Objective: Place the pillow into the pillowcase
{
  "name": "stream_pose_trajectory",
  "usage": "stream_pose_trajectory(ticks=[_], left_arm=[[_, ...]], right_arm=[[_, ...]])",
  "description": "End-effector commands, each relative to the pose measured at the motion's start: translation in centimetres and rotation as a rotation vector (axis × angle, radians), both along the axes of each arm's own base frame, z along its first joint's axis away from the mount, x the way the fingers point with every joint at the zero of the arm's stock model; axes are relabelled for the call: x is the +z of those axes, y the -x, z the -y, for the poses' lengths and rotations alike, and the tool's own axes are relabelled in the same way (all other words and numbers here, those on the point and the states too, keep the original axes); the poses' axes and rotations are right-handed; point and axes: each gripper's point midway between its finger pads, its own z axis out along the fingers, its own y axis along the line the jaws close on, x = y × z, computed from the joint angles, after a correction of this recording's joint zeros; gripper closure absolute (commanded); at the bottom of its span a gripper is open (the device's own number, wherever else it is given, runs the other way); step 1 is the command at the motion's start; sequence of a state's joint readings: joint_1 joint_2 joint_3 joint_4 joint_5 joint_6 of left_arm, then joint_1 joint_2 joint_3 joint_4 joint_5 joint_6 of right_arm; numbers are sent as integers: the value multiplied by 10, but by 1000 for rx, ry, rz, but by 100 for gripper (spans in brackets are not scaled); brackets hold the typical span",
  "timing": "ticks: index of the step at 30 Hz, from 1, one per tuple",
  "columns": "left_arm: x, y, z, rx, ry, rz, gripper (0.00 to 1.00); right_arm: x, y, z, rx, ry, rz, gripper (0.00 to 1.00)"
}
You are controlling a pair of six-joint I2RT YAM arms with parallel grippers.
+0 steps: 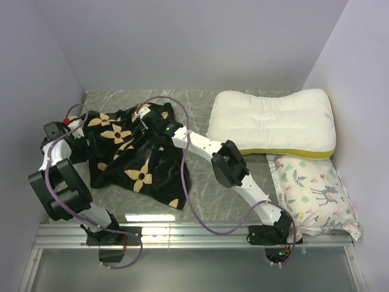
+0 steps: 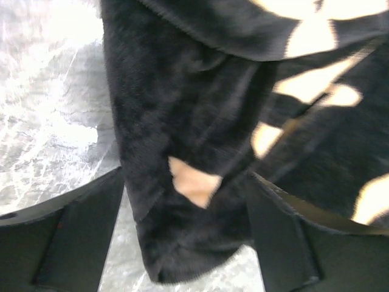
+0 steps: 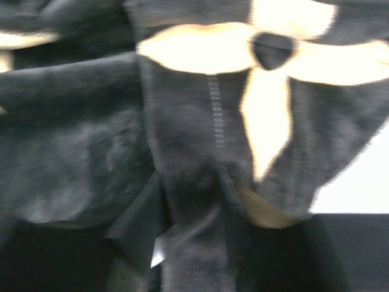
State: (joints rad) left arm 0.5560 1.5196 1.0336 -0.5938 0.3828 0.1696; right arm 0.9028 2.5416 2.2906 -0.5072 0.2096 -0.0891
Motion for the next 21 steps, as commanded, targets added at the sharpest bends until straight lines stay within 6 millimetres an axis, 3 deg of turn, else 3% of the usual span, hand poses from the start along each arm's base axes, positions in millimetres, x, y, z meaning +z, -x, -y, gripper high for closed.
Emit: stream_pose_trajectory(ticks=[1,2,5,6,8,9,11,15,16,19,20,21], left_arm=[[-18,-8,-17,64,-46,-4,18],[-30,-5,-18,71,-42,-31,21],[-49,0,-26,97,-69,-80,49],[-53,0,-27,97,-72,-88,65],[-60,3,-30,107,-88,-107,81],[-62,5,-31,111,-91,-114,99],[-65,9,-35,121,-107,-128,100],[-57,20,-49,144,-154,-117,100],[-53,25,-57,156,-171,-114,100],[-33,35,-67,164,-213,-78,100],[-27,35,-66,146,-220,-65,100],[-18,26,-49,69,-159,-2,100]], right_arm=[[41,-37,9,-128,-55,152,63],[47,-42,14,-149,-70,152,68],[64,-55,33,-197,-96,160,90],[63,-57,41,-210,-95,154,93],[82,-67,59,-244,-132,155,100],[84,-71,68,-261,-140,146,100],[95,-75,83,-291,-178,116,100],[102,-98,141,-429,-222,78,100],[101,-110,174,-500,-226,74,100],[78,-125,221,-608,-252,1,100],[73,-127,223,-596,-259,-33,90],[80,-130,218,-562,-285,-55,76]])
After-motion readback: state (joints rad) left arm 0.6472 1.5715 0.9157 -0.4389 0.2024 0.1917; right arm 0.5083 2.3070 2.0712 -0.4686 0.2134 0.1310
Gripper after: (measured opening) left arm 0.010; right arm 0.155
